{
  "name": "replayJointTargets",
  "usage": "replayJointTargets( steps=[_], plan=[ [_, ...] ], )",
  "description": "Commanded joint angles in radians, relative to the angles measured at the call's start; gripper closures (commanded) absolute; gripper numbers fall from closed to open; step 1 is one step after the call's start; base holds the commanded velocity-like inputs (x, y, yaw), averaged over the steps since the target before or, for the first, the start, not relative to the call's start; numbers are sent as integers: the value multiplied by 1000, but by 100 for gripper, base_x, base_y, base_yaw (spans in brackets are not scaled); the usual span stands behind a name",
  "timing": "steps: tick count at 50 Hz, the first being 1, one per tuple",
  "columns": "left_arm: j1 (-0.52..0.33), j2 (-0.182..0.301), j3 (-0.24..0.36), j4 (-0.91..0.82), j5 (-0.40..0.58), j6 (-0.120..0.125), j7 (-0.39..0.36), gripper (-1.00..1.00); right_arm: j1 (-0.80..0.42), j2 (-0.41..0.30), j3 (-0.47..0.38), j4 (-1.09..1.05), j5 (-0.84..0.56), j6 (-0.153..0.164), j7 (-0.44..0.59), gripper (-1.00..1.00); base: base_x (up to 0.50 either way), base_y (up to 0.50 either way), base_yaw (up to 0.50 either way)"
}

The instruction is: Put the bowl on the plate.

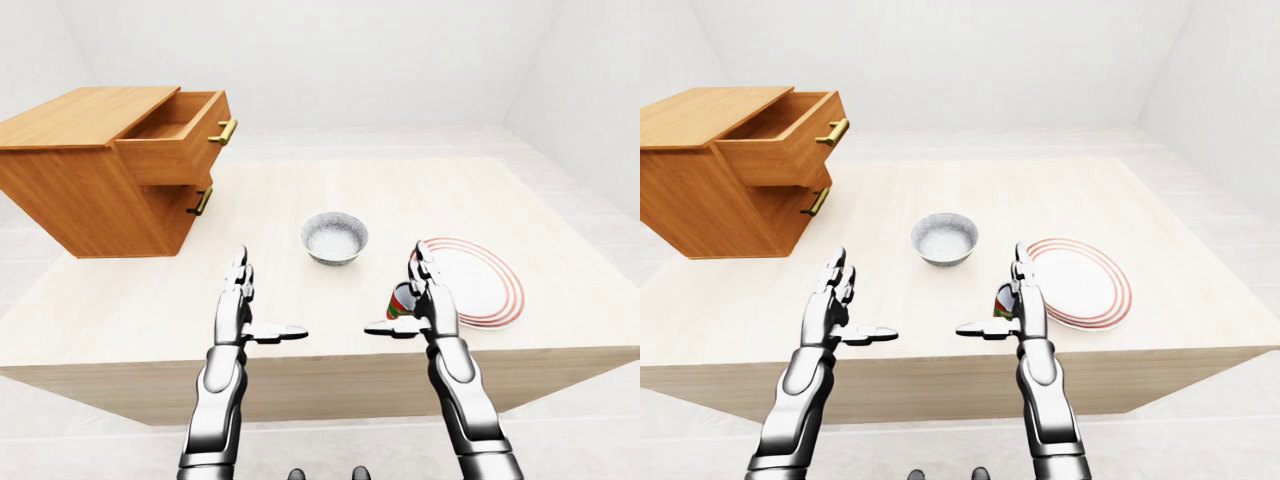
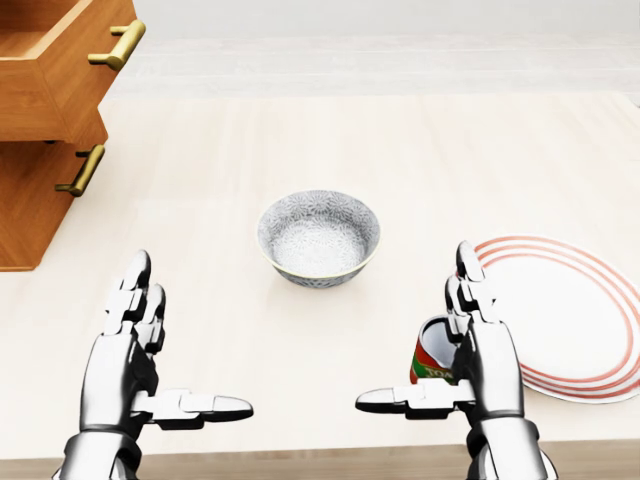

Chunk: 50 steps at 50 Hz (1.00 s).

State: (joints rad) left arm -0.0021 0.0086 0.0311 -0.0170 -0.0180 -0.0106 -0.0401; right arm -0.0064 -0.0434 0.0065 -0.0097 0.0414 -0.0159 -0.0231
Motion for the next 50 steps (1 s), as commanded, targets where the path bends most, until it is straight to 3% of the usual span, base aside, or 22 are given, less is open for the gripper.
replayJointTargets(
  steps=[1, 2, 4, 7, 12, 16, 21, 25, 29, 37, 50],
  plan=[
    [7, 3, 21, -11, 21, 21, -23, -100, 12, -36, 9, -22, 42, 37, 4, -100, 0, 0, 0],
    [13, 6, 16, -31, 29, 23, -17, -100, 17, -30, 3, -43, 37, 53, 14, -100, 0, 0, 0],
    [19, 10, 13, -55, 30, 28, -18, -100, 23, -19, -7, -64, 5, 52, 14, -100, 0, 0, 0],
    [27, 17, 16, -103, 23, 57, -24, -100, 27, -12, -25, -125, 1, 103, 36, -100, 0, 0, 0],
    [46, 22, 27, -187, 1, 98, -37, -100, 28, -6, -32, -195, -37, 103, 50, -100, 0, 0, 0],
    [59, 32, 41, -202, -23, 98, -73, -100, 40, 0, -38, -298, -46, 103, 68, -100, 0, 0, 0],
    [47, 36, 59, -338, -31, 98, -62, -100, 37, 9, -50, -365, -35, 103, 82, -100, 0, 0, 0],
    [83, 28, 50, -428, -22, 98, -63, -100, 27, 11, -63, -395, -30, 103, 87, -100, 0, 0, 0],
    [110, 20, 46, -401, -14, 98, -77, -100, 34, 12, -63, -410, -39, 103, 87, -100, 0, 0, 0],
    [80, 20, 66, -373, -16, 98, -72, -100, 43, 13, -63, -438, -26, 103, 116, -100, 0, -2, 0],
    [87, 22, 73, -382, -18, 98, -81, -100, 42, 10, -76, -465, -22, 103, 128, -100, 0, -49, 0]
  ],
)
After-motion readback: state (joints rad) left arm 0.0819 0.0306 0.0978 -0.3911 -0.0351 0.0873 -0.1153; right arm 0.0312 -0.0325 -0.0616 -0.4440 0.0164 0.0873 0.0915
